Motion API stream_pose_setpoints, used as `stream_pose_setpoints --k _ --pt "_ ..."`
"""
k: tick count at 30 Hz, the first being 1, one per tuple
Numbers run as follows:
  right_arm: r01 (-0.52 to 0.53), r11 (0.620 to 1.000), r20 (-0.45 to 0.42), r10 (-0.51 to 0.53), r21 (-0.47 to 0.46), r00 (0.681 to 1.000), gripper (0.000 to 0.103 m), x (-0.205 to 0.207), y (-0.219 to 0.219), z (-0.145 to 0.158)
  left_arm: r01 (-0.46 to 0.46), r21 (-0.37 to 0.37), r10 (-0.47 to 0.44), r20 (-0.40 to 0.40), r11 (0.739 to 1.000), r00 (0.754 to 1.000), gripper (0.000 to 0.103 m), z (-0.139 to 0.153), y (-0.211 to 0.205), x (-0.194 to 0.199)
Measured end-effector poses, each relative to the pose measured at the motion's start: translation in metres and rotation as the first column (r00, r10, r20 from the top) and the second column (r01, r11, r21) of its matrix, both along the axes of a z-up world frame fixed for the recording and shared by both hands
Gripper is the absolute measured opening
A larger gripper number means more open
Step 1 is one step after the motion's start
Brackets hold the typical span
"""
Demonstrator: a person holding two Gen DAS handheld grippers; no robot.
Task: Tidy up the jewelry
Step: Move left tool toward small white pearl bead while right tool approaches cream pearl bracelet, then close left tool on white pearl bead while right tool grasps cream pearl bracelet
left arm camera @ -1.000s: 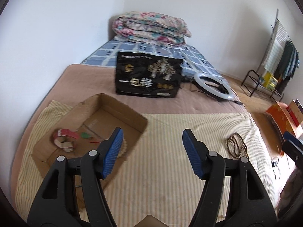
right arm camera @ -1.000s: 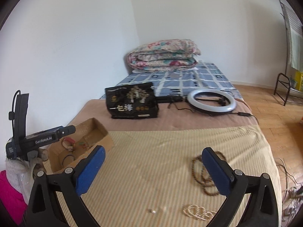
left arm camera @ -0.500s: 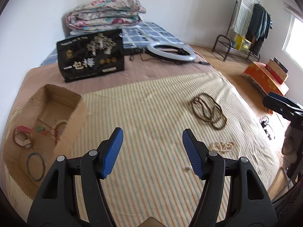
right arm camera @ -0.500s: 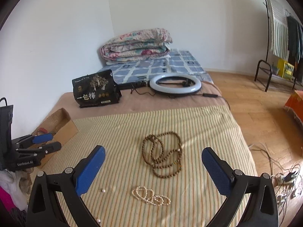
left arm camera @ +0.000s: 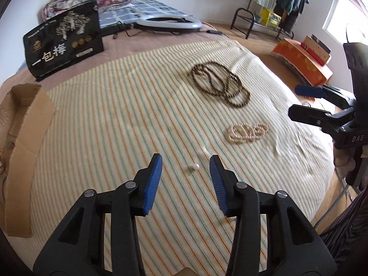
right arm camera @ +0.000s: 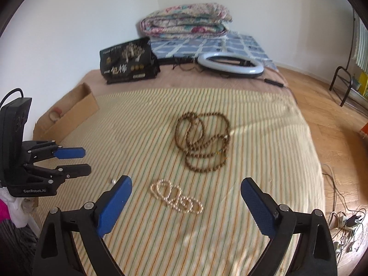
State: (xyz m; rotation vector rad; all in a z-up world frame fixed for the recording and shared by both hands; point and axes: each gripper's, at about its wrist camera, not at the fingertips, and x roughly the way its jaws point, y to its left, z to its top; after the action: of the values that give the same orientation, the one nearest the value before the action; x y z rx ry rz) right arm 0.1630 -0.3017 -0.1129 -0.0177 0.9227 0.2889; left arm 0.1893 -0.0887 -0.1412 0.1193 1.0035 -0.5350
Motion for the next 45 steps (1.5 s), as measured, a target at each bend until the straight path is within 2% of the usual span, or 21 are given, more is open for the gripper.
stream_pose_setpoints --k 4,10,14,19,24,29,34,37,40,42,43,45 --pt "-0.077 0.996 -0.038 0.075 -0.047 0.996 0.086 0.0 0.008 -0.018 0.038 0.022 -0.037 -0.022 0.999 0.999 0.035 -0.016 -0.013 -0.005" --pt "-0.194 0.972 -0.068 0.186 -0.134 0.98 0.086 -0.002 0.029 -0.039 0.064 0.058 -0.062 -0.042 0.996 0.997 0.035 -0.03 -0.022 -0.004" --pt "-0.236 0.956 -0.087 0.224 -0.172 0.971 0.086 -0.001 0.04 -0.051 0.055 0.055 -0.052 -0.05 0.997 0.997 0.035 -0.035 -0.023 0.003" --pt "-0.242 0.951 -0.101 0.226 -0.193 0.969 0.086 0.007 0.044 -0.061 0.057 0.066 -0.053 -0.062 0.996 0.997 0.035 -0.042 -0.023 0.009" --pt "-0.239 0.951 -0.111 0.221 -0.195 0.969 0.086 0.016 0.042 -0.067 0.065 0.067 -0.061 -0.068 0.996 0.996 0.029 -0.046 -0.024 0.013" --pt "-0.241 0.951 -0.128 0.219 -0.192 0.967 0.086 0.02 0.042 -0.075 0.081 0.064 -0.076 -0.072 0.995 0.994 0.013 -0.048 -0.026 0.013" --pt "-0.241 0.955 -0.137 0.219 -0.175 0.966 0.085 0.026 0.043 -0.079 0.086 0.078 -0.082 -0.058 0.993 0.995 0.007 -0.049 -0.029 0.012" --pt "-0.255 0.955 -0.148 0.233 -0.153 0.961 0.075 0.027 0.043 -0.078 0.082 0.078 -0.078 -0.056 0.994 0.995 0.007 -0.049 -0.029 0.012" --pt "-0.257 0.956 -0.158 0.235 -0.144 0.959 0.06 0.029 0.044 -0.077 0.076 0.077 -0.071 -0.057 0.994 0.996 0.007 -0.049 -0.029 0.012" --pt "-0.254 0.957 -0.162 0.231 -0.138 0.959 0.042 0.03 0.044 -0.076 0.069 0.074 -0.065 -0.059 0.995 0.996 0.007 -0.049 -0.028 0.013" --pt "-0.25 0.958 -0.165 0.227 -0.137 0.96 0.038 0.03 0.043 -0.076 0.066 0.072 -0.062 -0.061 0.995 0.996 0.007 -0.048 -0.027 0.013" --pt "-0.25 0.957 -0.166 0.225 -0.148 0.96 0.025 0.03 0.044 -0.075 0.059 0.074 -0.055 -0.059 0.996 0.997 0.007 -0.048 -0.026 0.013"
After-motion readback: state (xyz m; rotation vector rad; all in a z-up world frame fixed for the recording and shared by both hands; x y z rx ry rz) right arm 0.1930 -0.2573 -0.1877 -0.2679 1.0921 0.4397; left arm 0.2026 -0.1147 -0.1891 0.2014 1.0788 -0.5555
